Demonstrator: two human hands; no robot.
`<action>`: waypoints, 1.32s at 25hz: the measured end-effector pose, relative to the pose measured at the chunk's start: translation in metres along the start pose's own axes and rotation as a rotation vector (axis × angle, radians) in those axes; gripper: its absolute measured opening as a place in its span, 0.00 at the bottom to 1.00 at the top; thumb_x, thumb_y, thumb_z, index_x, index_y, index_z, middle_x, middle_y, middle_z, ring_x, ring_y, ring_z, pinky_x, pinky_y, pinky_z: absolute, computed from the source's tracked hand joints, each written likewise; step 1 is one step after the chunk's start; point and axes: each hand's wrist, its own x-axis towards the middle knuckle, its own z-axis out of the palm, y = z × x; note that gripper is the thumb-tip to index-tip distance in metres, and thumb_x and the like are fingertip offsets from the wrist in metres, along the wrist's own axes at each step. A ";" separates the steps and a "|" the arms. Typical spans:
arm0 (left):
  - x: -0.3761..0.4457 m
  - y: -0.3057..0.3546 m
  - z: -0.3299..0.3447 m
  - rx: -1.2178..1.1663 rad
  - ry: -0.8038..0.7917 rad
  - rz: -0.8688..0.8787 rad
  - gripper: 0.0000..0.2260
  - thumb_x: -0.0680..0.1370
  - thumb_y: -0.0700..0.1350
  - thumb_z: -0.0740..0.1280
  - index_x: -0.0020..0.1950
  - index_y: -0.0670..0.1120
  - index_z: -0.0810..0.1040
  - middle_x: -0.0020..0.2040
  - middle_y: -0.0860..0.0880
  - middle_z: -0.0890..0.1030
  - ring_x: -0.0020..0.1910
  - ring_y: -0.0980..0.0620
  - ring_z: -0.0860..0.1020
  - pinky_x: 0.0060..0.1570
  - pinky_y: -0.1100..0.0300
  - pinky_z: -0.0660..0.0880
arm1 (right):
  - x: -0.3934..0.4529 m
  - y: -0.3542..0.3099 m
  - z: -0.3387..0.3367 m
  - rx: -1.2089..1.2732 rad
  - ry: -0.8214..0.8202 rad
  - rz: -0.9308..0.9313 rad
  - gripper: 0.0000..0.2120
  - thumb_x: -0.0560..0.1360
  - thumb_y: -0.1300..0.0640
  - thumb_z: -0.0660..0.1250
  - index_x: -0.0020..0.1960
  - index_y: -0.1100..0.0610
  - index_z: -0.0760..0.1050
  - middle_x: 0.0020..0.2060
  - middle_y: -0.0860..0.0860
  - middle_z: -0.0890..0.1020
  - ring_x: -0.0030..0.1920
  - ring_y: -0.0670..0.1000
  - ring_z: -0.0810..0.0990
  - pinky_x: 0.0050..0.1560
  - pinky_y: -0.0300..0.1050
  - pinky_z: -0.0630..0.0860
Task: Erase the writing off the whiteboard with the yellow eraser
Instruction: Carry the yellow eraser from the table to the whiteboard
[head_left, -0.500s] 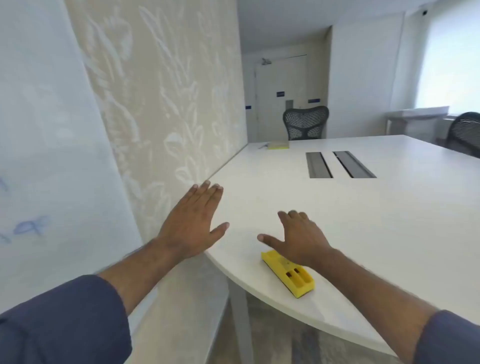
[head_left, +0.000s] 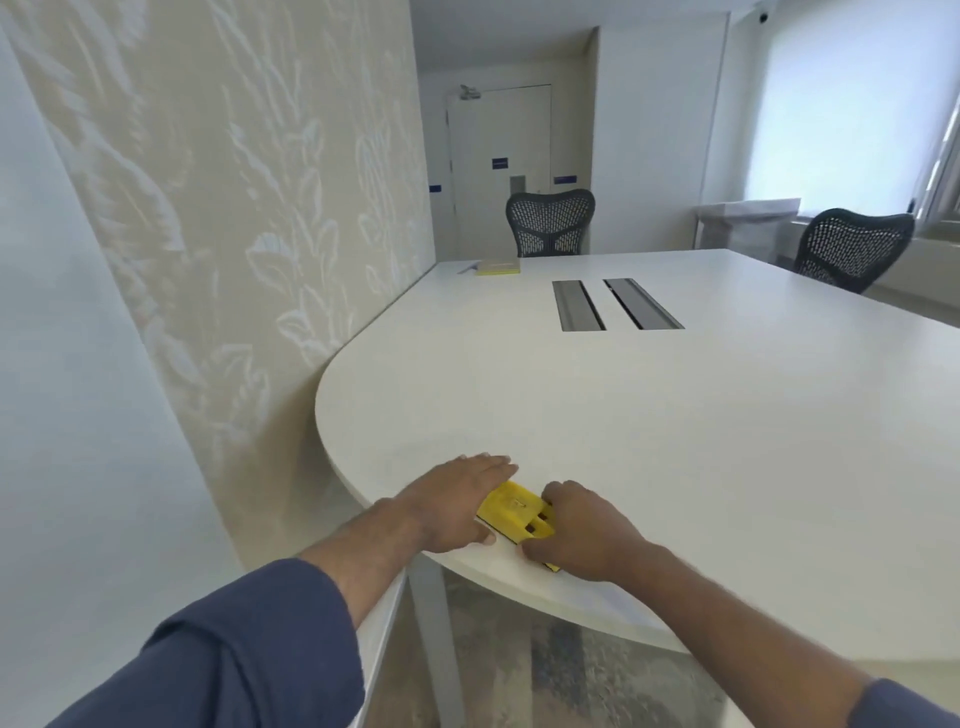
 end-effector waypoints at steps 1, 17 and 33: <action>0.002 -0.003 0.003 -0.017 -0.006 -0.003 0.39 0.78 0.50 0.71 0.83 0.50 0.52 0.84 0.52 0.53 0.82 0.53 0.52 0.78 0.59 0.47 | 0.000 0.000 -0.001 0.010 0.000 -0.019 0.20 0.66 0.42 0.70 0.51 0.53 0.71 0.45 0.48 0.74 0.45 0.50 0.75 0.40 0.46 0.73; -0.036 -0.061 -0.006 -0.059 0.164 -0.188 0.34 0.77 0.56 0.71 0.79 0.48 0.64 0.70 0.51 0.71 0.68 0.50 0.71 0.66 0.52 0.71 | 0.056 -0.038 -0.012 0.049 0.017 -0.314 0.31 0.68 0.48 0.72 0.70 0.48 0.68 0.49 0.47 0.71 0.54 0.49 0.68 0.49 0.43 0.67; -0.186 -0.100 -0.140 0.375 0.589 -0.336 0.29 0.75 0.59 0.72 0.71 0.47 0.73 0.64 0.50 0.76 0.62 0.49 0.75 0.57 0.56 0.72 | 0.074 -0.197 -0.067 0.126 0.375 -0.913 0.29 0.71 0.50 0.72 0.70 0.44 0.69 0.49 0.47 0.73 0.53 0.50 0.69 0.54 0.47 0.71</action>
